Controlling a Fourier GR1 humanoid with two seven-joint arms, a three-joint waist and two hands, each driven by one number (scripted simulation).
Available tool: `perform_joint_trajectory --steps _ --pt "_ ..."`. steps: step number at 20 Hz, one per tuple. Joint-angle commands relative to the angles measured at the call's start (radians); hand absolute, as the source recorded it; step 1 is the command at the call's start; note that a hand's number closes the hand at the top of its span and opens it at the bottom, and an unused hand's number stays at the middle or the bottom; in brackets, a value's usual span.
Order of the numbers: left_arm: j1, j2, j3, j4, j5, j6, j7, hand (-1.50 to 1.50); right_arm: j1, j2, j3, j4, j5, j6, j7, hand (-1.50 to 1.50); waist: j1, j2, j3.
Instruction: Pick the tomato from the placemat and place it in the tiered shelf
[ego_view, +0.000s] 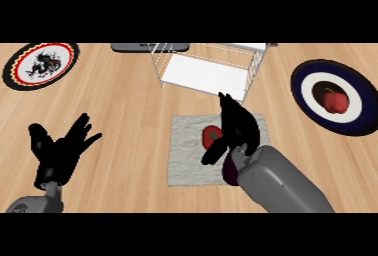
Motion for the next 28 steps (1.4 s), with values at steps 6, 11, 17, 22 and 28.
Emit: perform_joint_trajectory --steps 6,11,17,22,28 --pt "-0.004 -0.054 -0.001 0.098 -0.027 -0.013 -0.026 0.00 0.015 0.079 -0.032 0.122 0.138 -0.031 -0.020 -1.50 -0.003 0.007 -0.008" --pt "-0.004 -0.036 0.015 0.003 -0.036 -0.012 0.053 0.00 0.035 0.079 -0.120 0.204 0.157 -0.041 -0.173 -1.50 0.000 0.006 -0.007" --pt "0.053 -0.069 0.015 0.037 -0.065 -0.020 -0.025 0.00 0.027 0.152 -0.135 0.265 0.214 -0.088 -0.204 -1.50 0.002 0.006 -0.008" --pt "0.003 -0.053 0.029 0.079 -0.062 -0.033 -0.019 0.00 -0.011 0.118 -0.045 0.307 0.131 0.146 -0.303 1.50 0.006 0.010 -0.008" --pt "-0.014 -0.054 0.052 0.066 -0.057 -0.044 0.002 0.00 -0.006 0.164 -0.007 0.338 0.096 -0.028 -0.340 1.50 0.009 0.009 -0.008"
